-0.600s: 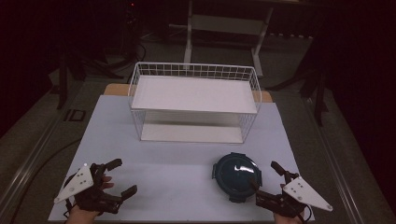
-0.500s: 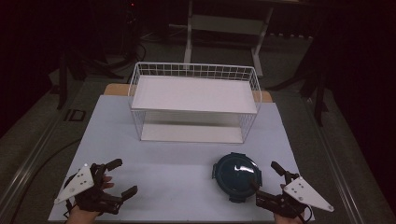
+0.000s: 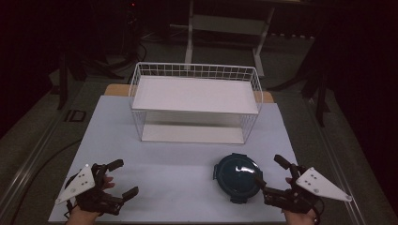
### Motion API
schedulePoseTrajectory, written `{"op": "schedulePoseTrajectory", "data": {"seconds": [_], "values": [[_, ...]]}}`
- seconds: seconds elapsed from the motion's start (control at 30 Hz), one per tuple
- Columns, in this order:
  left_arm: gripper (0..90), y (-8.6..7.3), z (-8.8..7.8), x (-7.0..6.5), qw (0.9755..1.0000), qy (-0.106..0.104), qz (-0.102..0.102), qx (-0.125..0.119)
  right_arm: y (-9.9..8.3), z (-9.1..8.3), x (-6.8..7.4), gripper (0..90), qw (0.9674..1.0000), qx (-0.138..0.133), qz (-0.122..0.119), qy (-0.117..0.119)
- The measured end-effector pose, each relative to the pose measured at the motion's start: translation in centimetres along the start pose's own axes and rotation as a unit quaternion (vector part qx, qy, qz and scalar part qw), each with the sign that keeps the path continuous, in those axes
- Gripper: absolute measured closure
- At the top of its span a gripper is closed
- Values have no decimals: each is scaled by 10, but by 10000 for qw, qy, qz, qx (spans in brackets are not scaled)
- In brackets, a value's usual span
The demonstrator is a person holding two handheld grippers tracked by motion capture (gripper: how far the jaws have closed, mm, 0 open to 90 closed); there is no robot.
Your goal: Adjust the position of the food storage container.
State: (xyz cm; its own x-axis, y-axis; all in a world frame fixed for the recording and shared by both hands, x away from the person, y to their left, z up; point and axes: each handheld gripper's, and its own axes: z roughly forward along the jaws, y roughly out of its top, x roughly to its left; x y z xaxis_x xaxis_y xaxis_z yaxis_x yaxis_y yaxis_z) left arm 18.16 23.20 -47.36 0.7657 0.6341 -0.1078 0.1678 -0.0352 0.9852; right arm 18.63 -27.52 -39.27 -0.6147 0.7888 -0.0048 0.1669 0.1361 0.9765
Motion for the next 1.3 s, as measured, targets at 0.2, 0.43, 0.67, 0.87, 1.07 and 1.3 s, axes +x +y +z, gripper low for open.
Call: {"op": "schedulePoseTrajectory", "data": {"seconds": [0.2, 0.43, 0.67, 0.87, 1.07, 1.3], "values": [[4, 0, 1, 0, 10000, -52, -6, 15, 7, 1, -11, 113, 9999, -16, 114, -55], [3, -1, 3, 1, 10000, -89, 5, 27, -20, 12, -39, 383, 9968, 734, 306, -43], [4, -2, 6, 1, 9998, -141, -9, 107, -49, 14, -55, 609, 9917, 1207, 403, -177], [4, -2, 7, 2, 9998, -158, -15, 129, -68, 11, -64, 739, 9860, 1580, 440, -306], [4, -2, 7, 1, 9997, -167, -7, 154, -85, 11, -68, 893, 9779, 1979, 516, -444], [4, -3, 8, 1, 9997, -186, -11, 186, -97, 18, -69, 900, 9719, 2240, 672, -266]]}}
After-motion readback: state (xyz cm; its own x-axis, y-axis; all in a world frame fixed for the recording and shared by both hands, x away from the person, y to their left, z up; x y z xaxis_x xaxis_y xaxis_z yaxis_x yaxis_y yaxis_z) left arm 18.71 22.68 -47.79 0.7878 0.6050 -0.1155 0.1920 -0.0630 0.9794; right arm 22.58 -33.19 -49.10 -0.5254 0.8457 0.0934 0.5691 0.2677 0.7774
